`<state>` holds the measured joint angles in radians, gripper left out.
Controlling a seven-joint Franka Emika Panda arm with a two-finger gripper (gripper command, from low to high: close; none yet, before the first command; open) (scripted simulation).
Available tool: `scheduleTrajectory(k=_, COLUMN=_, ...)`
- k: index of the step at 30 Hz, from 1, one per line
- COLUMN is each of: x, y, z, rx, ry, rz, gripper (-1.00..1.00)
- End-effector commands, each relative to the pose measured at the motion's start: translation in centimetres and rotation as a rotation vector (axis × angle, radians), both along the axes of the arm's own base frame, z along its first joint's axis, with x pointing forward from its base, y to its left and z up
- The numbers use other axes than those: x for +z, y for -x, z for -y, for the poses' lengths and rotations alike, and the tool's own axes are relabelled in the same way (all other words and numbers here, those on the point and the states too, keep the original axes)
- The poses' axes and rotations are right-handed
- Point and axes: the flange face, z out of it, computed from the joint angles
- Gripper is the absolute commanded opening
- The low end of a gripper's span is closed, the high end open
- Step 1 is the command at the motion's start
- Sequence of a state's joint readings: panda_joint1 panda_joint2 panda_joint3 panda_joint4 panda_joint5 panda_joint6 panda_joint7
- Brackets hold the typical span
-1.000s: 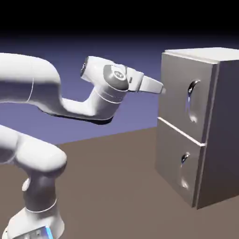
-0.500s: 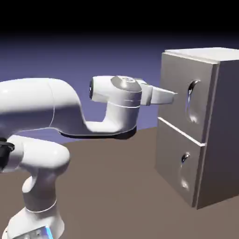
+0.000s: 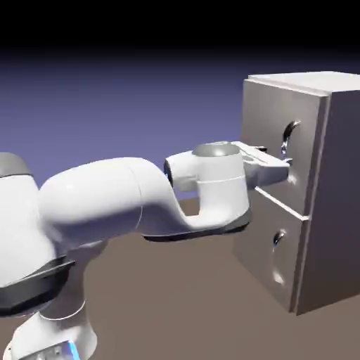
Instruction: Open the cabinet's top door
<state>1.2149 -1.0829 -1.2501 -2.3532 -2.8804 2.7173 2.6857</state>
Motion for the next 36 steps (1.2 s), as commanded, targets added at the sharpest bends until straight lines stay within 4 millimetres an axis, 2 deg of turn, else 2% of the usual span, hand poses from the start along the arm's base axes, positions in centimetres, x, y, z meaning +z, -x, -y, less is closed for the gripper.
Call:
scheduleTrajectory(k=1, x=0.0, y=-0.4, z=0.0, rx=0.000, ry=0.001, rz=0.000, gripper=1.00)
scheduleTrajectory(k=2, x=0.0, y=-0.4, z=0.0, rx=0.000, ry=0.001, rz=0.000, gripper=-1.00)
scheduleTrajectory(k=3, x=0.0, y=-0.4, z=0.0, rx=0.000, ry=0.001, rz=0.000, gripper=-1.00)
scheduleTrajectory(k=7, x=0.0, y=2.5, z=-1.7, rx=-0.113, ry=0.001, rz=0.000, gripper=-1.00)
scheduleTrajectory(k=13, x=0.0, y=6.6, z=-4.9, rx=-0.295, ry=0.001, rz=0.000, gripper=-1.00)
scheduleTrajectory(k=18, x=0.0, y=9.3, z=-7.7, rx=-0.428, ry=0.001, rz=0.003, gripper=-1.00)
scheduleTrajectory(k=26, x=0.0, y=9.5, z=-8.0, rx=-0.442, ry=0.001, rz=0.000, gripper=-1.00)
scheduleTrajectory(k=36, x=0.0, y=12.2, z=-12.1, rx=-0.610, ry=0.001, rz=0.000, gripper=-1.00)
